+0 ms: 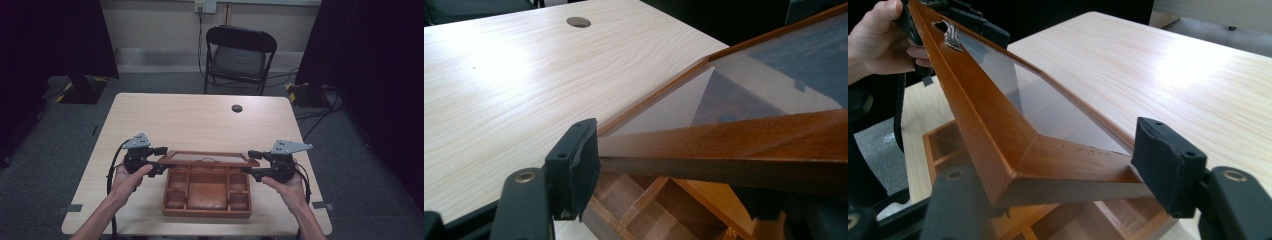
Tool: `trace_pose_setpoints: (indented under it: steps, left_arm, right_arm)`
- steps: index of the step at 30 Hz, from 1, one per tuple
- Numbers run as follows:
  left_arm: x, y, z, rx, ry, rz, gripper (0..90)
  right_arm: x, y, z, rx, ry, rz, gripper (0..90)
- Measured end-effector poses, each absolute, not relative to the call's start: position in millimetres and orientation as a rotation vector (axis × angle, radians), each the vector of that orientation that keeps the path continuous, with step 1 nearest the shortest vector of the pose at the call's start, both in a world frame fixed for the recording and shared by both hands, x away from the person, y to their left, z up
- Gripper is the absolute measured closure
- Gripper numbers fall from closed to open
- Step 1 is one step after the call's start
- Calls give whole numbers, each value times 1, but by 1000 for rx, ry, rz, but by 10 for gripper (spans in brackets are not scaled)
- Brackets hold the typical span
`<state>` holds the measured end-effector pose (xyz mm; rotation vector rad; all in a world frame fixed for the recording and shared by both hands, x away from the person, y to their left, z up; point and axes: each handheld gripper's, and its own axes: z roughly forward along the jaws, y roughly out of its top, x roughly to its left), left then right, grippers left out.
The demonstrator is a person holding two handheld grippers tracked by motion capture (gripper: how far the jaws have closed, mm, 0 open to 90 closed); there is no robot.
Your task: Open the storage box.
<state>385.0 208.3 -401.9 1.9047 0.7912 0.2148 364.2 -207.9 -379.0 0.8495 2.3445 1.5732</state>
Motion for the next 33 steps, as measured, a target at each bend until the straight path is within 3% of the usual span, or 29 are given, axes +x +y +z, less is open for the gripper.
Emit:
trace_pose_setpoints:
  steps: [4, 19, 28, 30, 33]
  left_arm:
    - [388, 209, -400, 1902, 786, 209, 347]
    - [401, 208, -404, 1860, 775, 214, 365]
    - [407, 204, -398, 1834, 792, 232, 329]
    - [409, 204, -399, 1833, 782, 216, 404]
    - [413, 204, -402, 1825, 786, 193, 432]
  right_arm:
    - [368, -208, -379, 847, 2335, 1606, 423]
    - [387, -207, -380, 904, 2321, 1618, 431]
    - [396, -209, -378, 899, 2293, 1633, 473]
    - [400, -210, -379, 906, 2281, 1644, 480]
    - [403, -211, -380, 916, 2273, 1652, 485]
